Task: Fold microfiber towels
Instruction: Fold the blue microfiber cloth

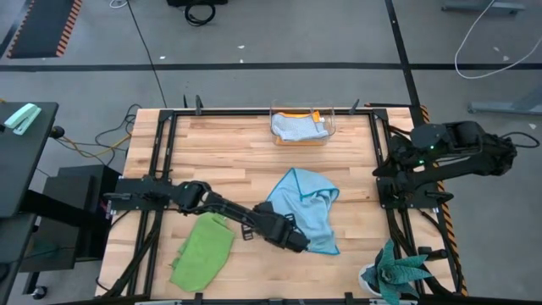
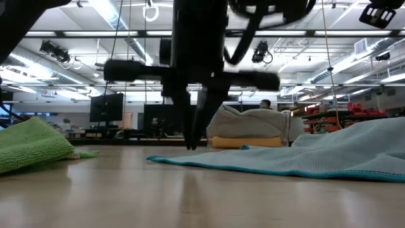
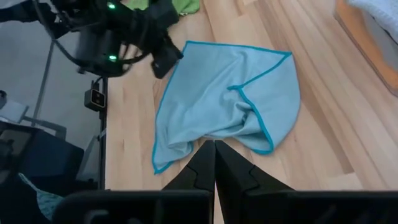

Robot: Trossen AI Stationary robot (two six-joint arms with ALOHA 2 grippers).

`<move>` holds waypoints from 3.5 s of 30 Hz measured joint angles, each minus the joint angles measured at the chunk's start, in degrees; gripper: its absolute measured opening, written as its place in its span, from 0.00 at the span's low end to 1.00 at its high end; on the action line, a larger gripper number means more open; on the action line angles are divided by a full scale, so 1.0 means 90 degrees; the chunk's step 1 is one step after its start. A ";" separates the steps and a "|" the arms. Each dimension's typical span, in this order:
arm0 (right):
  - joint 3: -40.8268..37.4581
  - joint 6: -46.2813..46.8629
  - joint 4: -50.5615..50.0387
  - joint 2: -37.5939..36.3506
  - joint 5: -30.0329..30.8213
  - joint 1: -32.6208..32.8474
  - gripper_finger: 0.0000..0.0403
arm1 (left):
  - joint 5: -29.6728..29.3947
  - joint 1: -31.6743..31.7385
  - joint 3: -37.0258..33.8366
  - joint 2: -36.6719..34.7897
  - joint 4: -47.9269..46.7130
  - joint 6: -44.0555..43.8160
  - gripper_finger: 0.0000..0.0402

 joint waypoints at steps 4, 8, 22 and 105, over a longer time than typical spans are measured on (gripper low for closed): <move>0.0000 0.0044 0.0031 0.0121 0.0000 0.0000 0.03 | 0.0204 0.0221 -0.0453 -0.0010 0.0522 0.0650 0.03; 0.0000 0.0061 0.0031 0.0181 0.0000 0.0000 0.03 | 0.0388 0.0333 -0.0767 -0.0073 0.0774 0.1103 0.02; 0.0000 0.0202 0.0060 0.0195 0.0002 0.0000 0.02 | 0.0571 0.0975 -0.0829 0.0027 -0.1007 0.2575 0.01; -0.0206 -0.2581 0.4271 0.7833 0.0045 -0.0243 0.22 | -0.4687 -0.0505 -0.0804 -0.3235 -0.1042 0.2027 0.04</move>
